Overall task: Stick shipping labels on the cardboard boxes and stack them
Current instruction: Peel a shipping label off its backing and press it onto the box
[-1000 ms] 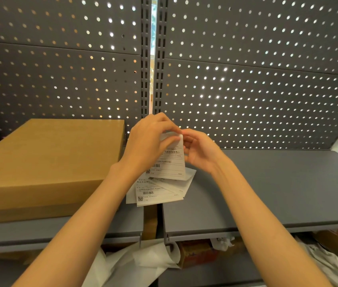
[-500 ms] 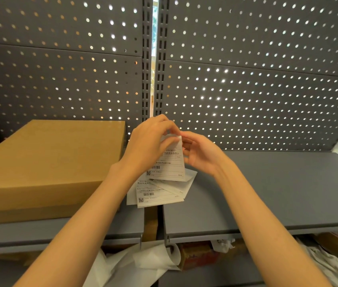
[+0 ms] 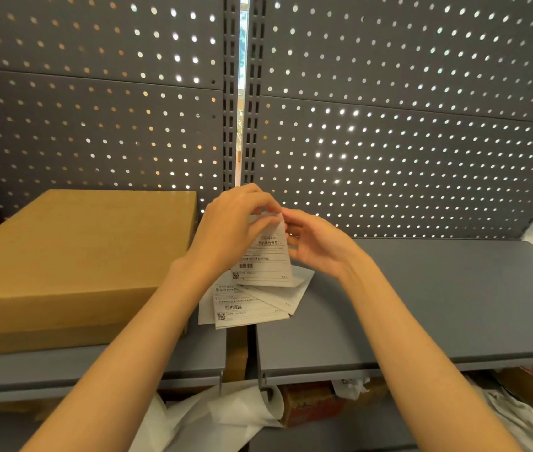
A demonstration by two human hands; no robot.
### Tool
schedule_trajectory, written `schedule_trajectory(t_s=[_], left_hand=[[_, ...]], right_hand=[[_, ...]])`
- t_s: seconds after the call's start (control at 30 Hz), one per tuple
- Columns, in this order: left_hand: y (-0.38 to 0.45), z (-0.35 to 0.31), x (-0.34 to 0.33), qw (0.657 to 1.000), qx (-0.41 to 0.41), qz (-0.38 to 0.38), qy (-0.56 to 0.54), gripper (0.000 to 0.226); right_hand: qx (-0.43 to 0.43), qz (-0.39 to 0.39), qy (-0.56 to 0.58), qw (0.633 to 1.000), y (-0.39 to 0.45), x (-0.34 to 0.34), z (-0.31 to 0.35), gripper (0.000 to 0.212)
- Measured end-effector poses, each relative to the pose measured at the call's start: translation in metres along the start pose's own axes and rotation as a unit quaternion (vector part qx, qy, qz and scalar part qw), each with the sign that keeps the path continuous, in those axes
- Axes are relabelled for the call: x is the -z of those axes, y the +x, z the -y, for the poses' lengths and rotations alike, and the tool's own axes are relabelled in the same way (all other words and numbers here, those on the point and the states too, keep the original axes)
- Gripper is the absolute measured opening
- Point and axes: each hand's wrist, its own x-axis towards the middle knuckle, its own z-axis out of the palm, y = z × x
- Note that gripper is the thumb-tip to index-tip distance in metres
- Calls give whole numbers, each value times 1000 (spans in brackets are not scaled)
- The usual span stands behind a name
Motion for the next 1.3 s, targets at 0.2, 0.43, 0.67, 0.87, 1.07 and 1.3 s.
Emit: schedule_trajectory(t_s=[0.2,0.43,0.67,0.87,1.07,1.3], left_hand=[[0,1,-1,1000,-3,0,13,4],[1,3,0,1000,0,-5,6,4],[2,4,-2,1000,9,-4,-10,5],[2,4,0,1000,12,-6,-6,4],[1,3,-1,1000,9,-5,-5,6],[2,2,1,1000,6,2,-11,8]], right_hand=[[13,2,-19,1000,2,-3,-2,36],[13,11,0,1000,1,-3,-1,28],[18,17,13,1000,0,-2,-1,36],[29,20,21,999,0,1,-2,29],[36,23,-3,999,2,1,-1,26],[43,40,-20,998,2,1,-2,32]])
